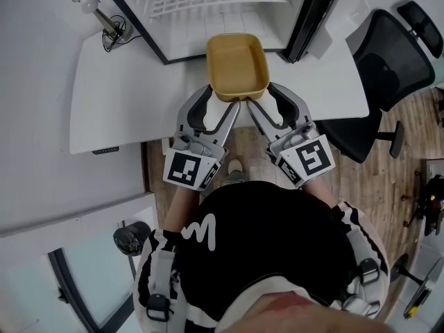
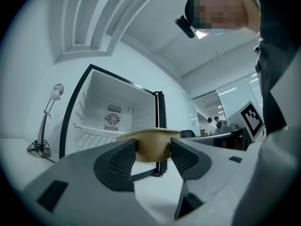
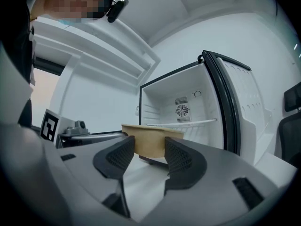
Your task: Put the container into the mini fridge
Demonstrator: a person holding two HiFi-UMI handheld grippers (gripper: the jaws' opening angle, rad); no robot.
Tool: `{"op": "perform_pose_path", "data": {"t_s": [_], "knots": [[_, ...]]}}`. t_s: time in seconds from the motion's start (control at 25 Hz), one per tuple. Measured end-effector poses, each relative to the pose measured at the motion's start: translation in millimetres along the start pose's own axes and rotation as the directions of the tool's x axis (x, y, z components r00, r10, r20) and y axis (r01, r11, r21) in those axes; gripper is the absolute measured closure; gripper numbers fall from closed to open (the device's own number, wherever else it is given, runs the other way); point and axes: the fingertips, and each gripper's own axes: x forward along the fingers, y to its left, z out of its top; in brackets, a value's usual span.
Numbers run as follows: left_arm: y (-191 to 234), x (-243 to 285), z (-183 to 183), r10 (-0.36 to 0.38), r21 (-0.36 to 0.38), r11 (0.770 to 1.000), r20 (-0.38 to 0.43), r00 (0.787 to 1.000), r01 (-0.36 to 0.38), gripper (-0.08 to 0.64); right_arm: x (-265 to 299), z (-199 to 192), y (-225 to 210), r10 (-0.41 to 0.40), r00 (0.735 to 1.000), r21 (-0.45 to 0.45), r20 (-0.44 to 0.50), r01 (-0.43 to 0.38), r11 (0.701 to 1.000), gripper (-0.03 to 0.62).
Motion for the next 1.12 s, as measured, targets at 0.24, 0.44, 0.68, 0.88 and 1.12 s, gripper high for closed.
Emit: {"op": "perform_pose_path", "data": {"t_s": [0.24, 0.44, 0.68, 0.88, 1.12], "knots": [[12, 12, 12, -0.011, 0.019, 1.0, 0.004, 1.0, 0.011, 0.324, 14, 14, -7, 0.003, 1.0, -0.014, 0.028, -0.003, 1.0, 0.383], [22, 21, 23, -0.021, 0.038, 0.999, 0.015, 1.0, 0.021, 0.325, 25, 26, -11, 0.0, 0.999, -0.029, 0.046, 0.001, 1.0, 0.383], [34, 32, 33, -0.026, 0.044, 0.999, 0.031, 0.999, 0.025, 0.325, 38, 39, -18, -0.002, 0.998, -0.039, 0.067, 0.004, 0.999, 0.383], [42, 40, 41, -0.032, 0.054, 0.998, 0.043, 0.999, 0.03, 0.325, 47, 47, -23, -0.003, 0.997, -0.038, 0.081, 0.007, 0.999, 0.383], [54, 49, 48, -0.035, 0.046, 0.998, 0.058, 0.998, 0.032, 0.327, 61, 57, -27, -0.011, 0.996, -0.061, 0.093, 0.016, 0.998, 0.383]]}}
